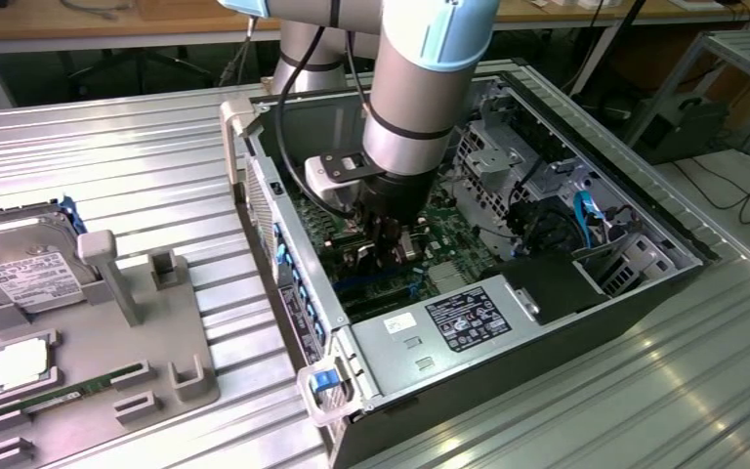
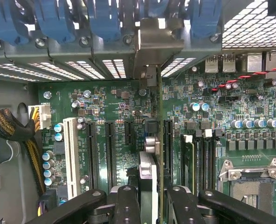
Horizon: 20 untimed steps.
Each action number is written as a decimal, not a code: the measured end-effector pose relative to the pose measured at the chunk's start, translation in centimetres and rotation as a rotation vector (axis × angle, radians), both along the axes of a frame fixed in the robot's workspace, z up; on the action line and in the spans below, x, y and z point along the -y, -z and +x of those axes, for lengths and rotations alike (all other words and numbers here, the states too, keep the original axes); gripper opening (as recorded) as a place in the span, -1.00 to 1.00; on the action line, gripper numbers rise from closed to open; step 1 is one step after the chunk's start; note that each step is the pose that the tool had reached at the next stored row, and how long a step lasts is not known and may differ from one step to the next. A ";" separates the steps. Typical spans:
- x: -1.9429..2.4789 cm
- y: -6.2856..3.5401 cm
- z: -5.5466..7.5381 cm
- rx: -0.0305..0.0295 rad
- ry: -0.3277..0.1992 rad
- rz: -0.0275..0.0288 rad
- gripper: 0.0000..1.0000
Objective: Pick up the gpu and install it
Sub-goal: 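Insert the gpu into the slot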
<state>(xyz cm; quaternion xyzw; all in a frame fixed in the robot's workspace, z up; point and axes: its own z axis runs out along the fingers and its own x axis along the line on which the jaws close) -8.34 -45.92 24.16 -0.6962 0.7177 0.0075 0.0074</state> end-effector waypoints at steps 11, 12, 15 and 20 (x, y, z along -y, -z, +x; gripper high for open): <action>0.00 0.22 0.0 -0.0004 0.000 0.0002 -0.44; 0.00 0.23 0.0 -0.0004 0.000 0.0002 -0.44; -0.01 0.23 0.0 -0.0003 0.000 0.0003 -0.44; 0.00 0.22 0.0 -0.0004 0.000 0.0002 -0.44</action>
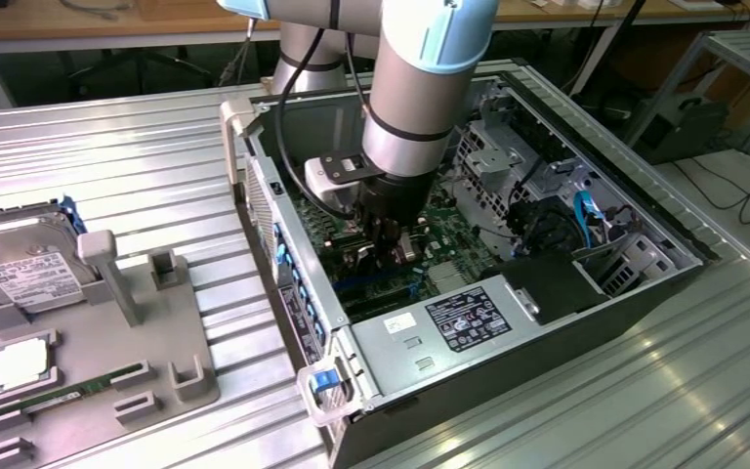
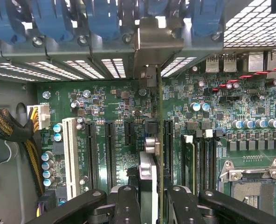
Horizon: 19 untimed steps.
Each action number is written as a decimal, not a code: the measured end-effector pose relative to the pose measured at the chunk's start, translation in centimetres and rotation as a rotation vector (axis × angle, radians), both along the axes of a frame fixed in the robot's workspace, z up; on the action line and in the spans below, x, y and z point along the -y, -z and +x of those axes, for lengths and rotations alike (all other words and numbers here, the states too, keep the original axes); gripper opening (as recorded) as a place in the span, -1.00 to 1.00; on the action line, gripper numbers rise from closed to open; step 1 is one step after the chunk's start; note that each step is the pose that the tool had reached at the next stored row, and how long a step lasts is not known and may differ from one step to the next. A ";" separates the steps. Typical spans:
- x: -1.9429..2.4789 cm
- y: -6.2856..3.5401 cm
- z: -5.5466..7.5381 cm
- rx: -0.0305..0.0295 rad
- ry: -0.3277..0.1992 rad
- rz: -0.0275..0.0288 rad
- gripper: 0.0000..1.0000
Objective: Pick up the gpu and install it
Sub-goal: 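Insert the gpu into the slot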
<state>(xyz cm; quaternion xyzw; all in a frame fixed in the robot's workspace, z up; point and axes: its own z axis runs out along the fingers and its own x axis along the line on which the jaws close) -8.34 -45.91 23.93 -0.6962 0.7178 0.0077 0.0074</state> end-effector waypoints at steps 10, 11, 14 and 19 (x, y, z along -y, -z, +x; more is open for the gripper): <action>0.00 0.00 0.0 0.0001 0.000 0.0000 -0.44; 0.00 0.01 0.0 0.0000 0.000 -0.0001 -0.44; 0.00 0.07 0.0 0.0000 0.000 -0.0002 -0.44; -0.02 -0.15 0.0 0.0008 0.000 0.0017 -0.44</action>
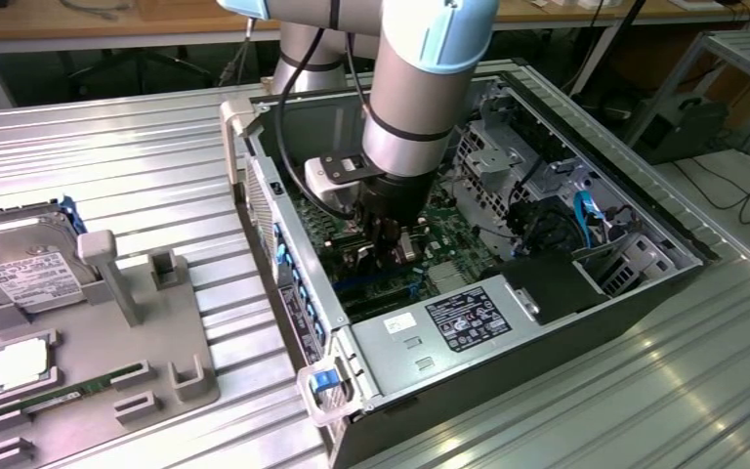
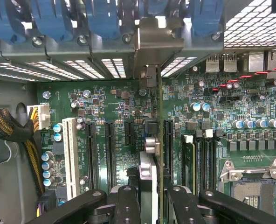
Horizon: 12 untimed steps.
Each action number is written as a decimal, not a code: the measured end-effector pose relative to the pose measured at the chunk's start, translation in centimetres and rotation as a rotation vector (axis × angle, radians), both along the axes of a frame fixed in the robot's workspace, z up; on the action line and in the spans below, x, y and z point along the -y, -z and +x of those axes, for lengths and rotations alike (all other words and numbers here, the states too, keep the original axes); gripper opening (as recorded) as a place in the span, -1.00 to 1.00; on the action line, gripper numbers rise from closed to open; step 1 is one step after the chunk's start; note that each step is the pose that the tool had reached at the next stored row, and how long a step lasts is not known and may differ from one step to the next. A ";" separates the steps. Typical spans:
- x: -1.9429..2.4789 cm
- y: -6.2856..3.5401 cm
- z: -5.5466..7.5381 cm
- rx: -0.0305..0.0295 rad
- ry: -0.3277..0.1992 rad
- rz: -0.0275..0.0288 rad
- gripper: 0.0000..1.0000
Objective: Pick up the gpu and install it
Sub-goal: 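Insert the gpu into the slot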
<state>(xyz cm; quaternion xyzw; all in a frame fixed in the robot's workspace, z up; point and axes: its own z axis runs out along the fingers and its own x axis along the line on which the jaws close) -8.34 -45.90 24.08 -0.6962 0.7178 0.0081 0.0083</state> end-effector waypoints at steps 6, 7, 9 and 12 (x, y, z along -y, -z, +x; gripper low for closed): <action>0.02 -0.21 0.0 -0.0008 0.000 -0.0019 -0.44; 0.02 -0.21 0.0 -0.0008 0.000 -0.0018 -0.44; 0.02 -0.21 0.0 -0.0008 0.000 -0.0018 -0.44; 0.14 -0.20 0.0 -0.0008 0.000 -0.0018 -0.44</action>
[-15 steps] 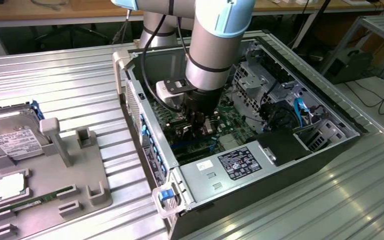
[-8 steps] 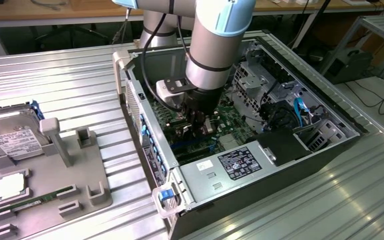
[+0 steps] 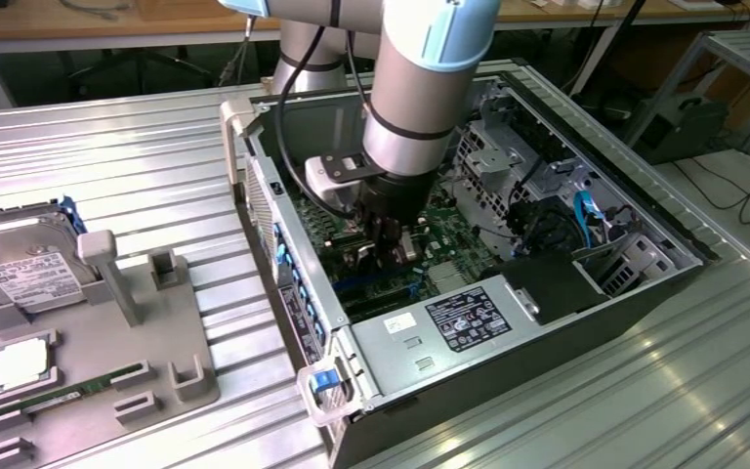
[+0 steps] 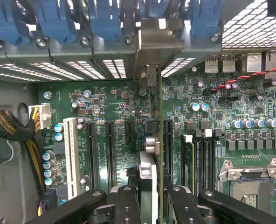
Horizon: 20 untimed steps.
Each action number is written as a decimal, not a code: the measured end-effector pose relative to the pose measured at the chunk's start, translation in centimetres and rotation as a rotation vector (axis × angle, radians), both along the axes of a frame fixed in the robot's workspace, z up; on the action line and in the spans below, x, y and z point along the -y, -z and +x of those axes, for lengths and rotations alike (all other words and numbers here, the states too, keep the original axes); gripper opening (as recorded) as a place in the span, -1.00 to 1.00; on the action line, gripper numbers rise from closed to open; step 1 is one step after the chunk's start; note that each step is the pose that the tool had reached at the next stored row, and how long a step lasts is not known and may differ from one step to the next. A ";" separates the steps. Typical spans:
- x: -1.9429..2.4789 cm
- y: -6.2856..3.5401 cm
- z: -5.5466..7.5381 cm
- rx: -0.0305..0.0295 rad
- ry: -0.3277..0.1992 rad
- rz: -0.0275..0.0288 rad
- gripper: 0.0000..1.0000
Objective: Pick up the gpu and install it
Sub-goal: 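Insert the gpu into the slot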
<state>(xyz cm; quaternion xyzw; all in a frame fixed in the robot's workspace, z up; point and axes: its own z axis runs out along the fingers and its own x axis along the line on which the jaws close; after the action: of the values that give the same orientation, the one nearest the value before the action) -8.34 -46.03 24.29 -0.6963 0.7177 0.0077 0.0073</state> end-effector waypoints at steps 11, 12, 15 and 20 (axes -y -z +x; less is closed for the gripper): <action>0.10 0.19 0.0 -0.0004 0.000 -0.0010 -0.44; 0.10 0.30 0.0 -0.0003 0.000 -0.0005 -0.44; 0.08 0.43 0.0 -0.0005 -0.001 -0.0008 -0.44; 0.02 0.55 0.0 -0.0011 -0.003 -0.0003 -0.44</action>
<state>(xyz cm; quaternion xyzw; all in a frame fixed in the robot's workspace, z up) -8.34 -46.05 23.74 -0.6972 0.7168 0.0080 0.0068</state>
